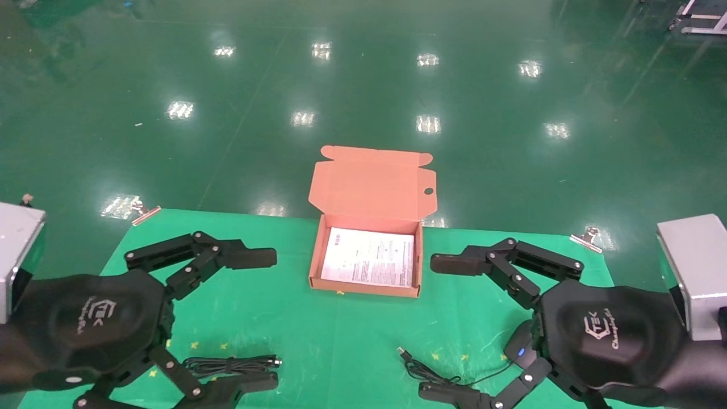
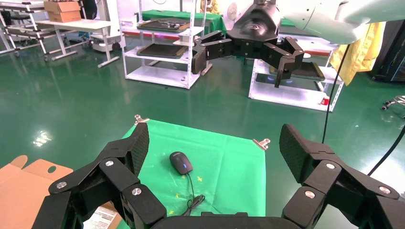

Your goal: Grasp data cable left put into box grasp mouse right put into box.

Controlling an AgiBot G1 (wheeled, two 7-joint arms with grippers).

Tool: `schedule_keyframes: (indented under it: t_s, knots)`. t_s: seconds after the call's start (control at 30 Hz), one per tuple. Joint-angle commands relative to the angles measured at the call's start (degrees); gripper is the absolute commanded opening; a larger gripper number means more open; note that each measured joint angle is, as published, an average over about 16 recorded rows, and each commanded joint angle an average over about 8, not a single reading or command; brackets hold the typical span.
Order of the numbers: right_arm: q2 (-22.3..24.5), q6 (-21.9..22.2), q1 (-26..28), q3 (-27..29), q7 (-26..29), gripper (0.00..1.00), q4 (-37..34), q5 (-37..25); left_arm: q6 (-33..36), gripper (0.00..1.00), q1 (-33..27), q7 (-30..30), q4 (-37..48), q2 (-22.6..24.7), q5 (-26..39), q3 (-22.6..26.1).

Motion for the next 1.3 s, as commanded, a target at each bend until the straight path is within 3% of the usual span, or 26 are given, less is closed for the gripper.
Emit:
schedule_keyframes:
  t_s: [0.03,0.7,0.93,1.3]
  knots:
    - [0.0,0.0,0.0,0.0,0.0,1.0,0.0,0.0,0.0,1.0,0.0,0.0,0.0,0.0,0.0,0.0]
    - [0.45,0.16,0.74,-0.3,-0.59,1.0,0.34,-1.83,-0.11,1.0,-0.74,-0.89,0.1,-0.31,2.66,1.25]
    - [0.81,-0.69,5.04,-2.52,-3.61,1.0,2.17,-10.21,0.62,1.0,-5.8,-4.48,-0.64,-0.2,11.93,5.61]
    - [-2.8,-3.59,16.96,-12.53,-14.31,1.0,3.63,-31.49,3.95,1.0,-19.88,-9.42,-1.46,5.17,34.36,17.12]
